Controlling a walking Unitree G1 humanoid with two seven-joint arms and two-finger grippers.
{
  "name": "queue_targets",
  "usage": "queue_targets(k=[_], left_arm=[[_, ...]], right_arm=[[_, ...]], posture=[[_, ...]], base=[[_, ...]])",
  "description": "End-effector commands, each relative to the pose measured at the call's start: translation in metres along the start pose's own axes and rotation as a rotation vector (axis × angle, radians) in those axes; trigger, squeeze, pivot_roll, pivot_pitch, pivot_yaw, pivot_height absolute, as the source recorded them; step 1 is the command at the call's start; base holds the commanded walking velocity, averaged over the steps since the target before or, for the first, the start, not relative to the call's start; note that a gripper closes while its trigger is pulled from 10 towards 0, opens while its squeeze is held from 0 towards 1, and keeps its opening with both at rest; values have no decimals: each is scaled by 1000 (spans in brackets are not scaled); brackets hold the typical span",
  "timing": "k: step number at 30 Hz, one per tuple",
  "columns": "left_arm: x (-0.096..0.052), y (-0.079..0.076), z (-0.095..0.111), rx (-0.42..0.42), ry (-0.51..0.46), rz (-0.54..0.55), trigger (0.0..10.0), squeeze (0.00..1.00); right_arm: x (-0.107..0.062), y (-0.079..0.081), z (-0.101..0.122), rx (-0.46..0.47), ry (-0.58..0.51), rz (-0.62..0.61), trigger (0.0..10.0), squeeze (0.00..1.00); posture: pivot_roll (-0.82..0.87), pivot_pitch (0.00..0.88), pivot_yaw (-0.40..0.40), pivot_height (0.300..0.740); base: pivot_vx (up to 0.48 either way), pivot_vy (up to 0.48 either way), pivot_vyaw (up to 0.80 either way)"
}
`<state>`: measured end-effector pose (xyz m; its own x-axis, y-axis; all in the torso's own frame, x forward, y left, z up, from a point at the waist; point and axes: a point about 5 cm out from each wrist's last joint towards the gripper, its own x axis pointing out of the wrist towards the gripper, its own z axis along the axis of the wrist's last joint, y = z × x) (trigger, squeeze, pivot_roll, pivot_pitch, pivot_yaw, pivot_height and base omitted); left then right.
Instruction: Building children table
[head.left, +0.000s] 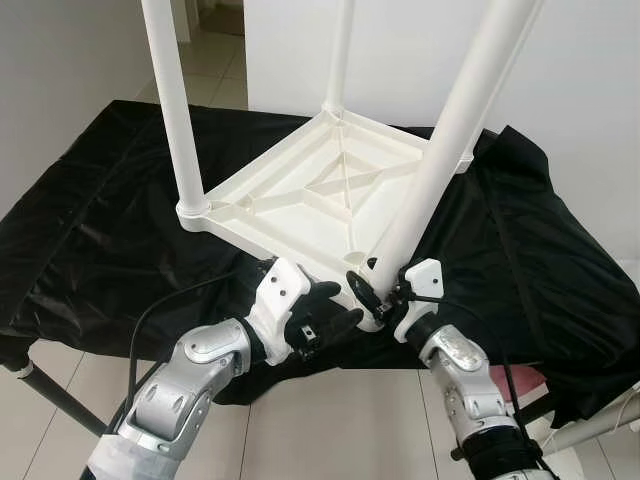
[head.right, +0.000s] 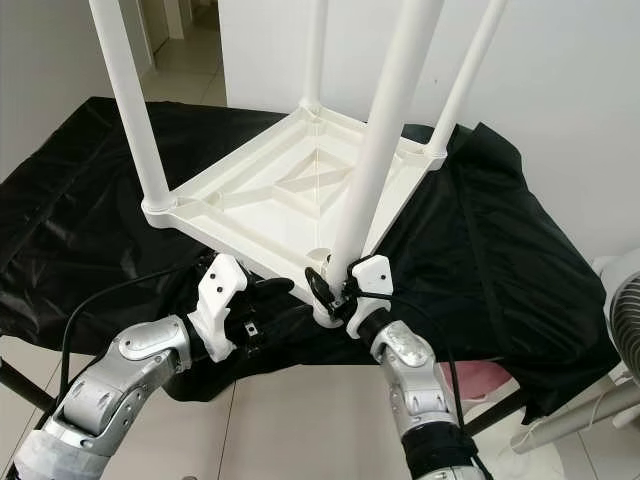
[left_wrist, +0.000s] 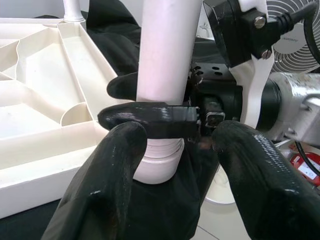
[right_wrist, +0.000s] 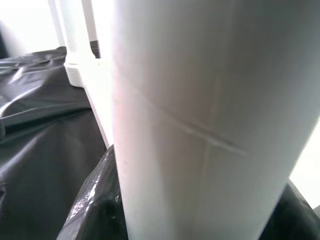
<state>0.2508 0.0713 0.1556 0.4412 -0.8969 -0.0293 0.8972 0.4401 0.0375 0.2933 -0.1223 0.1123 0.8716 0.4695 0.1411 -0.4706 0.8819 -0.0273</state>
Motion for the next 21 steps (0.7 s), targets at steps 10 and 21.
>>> queue_targets(k=[10, 21], left_arm=[[2, -1, 2, 7, -11, -5, 10000, 0], [3, -2, 2, -1, -18, -5, 10000, 0]], right_arm=[[-11, 7, -4, 120, 4, -431, 10000, 0], [-14, 14, 3, 74, 8, -418, 10000, 0]], posture=[[-24, 22, -71, 740], [-40, 30, -67, 740]], base=[[0, 0, 0], [0, 0, 0]])
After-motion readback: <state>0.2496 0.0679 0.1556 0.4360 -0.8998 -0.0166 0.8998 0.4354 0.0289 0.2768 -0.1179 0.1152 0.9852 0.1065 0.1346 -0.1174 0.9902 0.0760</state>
